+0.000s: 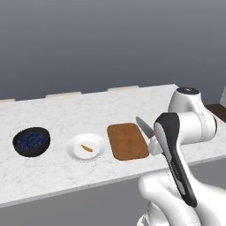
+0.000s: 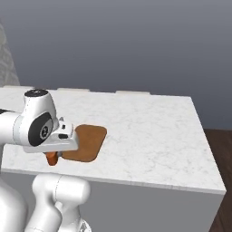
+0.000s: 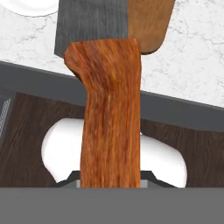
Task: Pick up the knife from the drawer and place it on the cutting board. Then place the meat from the plate to the cutting board.
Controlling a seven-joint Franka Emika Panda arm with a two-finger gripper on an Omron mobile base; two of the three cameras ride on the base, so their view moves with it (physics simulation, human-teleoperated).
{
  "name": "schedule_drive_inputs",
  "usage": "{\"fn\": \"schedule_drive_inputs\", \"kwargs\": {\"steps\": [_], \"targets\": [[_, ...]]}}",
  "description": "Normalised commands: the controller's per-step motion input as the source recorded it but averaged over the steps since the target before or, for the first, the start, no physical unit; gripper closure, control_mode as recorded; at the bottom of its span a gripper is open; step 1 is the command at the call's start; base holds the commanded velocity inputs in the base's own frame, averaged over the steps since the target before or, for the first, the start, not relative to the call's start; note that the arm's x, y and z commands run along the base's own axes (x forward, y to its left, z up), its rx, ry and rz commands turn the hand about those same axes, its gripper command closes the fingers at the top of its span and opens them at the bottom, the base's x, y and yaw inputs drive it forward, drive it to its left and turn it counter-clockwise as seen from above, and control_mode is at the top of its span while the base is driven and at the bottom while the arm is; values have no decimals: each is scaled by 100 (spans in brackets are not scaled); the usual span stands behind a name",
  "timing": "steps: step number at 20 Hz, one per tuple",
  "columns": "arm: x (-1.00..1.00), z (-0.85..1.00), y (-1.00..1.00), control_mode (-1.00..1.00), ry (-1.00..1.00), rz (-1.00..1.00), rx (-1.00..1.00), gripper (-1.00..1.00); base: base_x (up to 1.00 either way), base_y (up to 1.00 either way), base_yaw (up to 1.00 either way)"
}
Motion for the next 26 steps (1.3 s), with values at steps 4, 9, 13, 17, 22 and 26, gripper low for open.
{"fn": "schedule_drive_inputs", "kwargs": {"steps": [4, 9, 13, 17, 22, 26], "targets": [[96, 0, 0, -100, 3, 0, 0, 100, 0, 0, 0], [100, -9, 0, -100, 2, 0, 0, 100, 0, 0, 0], [100, -62, 0, -100, -5, 0, 0, 100, 0, 0, 0], [70, -74, 0, -100, -10, 0, 0, 100, 0, 0, 0], [53, -27, 0, -100, -2, -2, 0, 100, 0, 0, 0], [53, -1, 0, -100, 1, -4, 0, 100, 0, 0, 0]]}}
